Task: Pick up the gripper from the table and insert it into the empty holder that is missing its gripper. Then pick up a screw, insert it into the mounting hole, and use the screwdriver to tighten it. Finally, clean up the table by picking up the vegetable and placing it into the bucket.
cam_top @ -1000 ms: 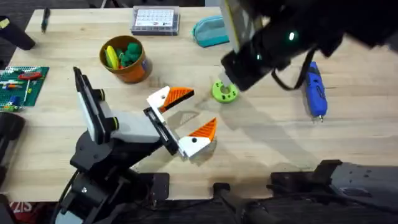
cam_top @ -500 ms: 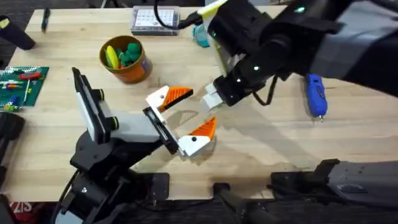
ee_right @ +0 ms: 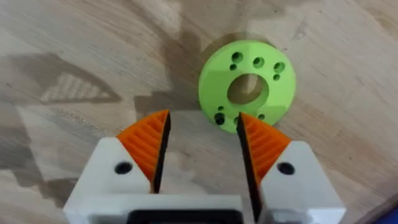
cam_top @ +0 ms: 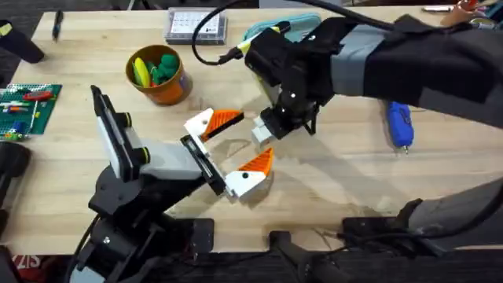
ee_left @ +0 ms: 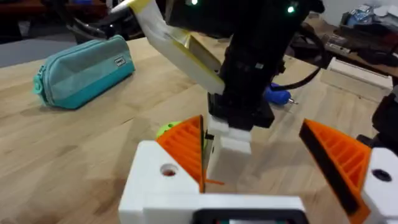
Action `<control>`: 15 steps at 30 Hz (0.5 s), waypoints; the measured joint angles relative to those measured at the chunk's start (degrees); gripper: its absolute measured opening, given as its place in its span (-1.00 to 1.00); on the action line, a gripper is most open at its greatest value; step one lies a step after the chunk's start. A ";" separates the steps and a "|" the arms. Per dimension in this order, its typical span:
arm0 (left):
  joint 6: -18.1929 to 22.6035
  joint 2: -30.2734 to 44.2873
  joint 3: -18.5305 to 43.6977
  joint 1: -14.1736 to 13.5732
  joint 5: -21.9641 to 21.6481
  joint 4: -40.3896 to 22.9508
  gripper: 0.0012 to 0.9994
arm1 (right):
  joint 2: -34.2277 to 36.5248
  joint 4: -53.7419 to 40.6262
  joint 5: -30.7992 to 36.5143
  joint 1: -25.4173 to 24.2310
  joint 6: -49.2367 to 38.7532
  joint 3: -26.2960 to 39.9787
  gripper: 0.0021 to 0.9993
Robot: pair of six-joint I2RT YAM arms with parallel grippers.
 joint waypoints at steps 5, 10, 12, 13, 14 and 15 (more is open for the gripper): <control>0.00 -0.01 0.00 0.00 -0.02 0.01 0.96 | 0.07 1.75 0.63 -0.12 0.00 -0.02 0.52; 0.00 0.00 0.00 0.00 -0.02 0.00 0.96 | 0.16 3.36 1.05 -0.22 0.19 -0.02 0.34; 0.00 -0.01 0.00 0.00 -0.02 0.02 0.96 | 0.29 3.96 1.08 -0.22 0.19 -0.04 0.34; 0.00 0.00 0.00 0.00 -0.02 0.01 0.96 | 0.32 4.12 1.13 -0.22 0.17 -0.04 0.33; 0.00 0.00 0.00 0.00 -0.02 0.01 0.96 | 0.33 4.13 1.29 -0.22 0.18 -0.04 0.33; 0.00 0.00 0.00 0.00 -0.02 0.02 0.96 | 0.33 4.12 1.51 -0.22 0.19 -0.04 0.33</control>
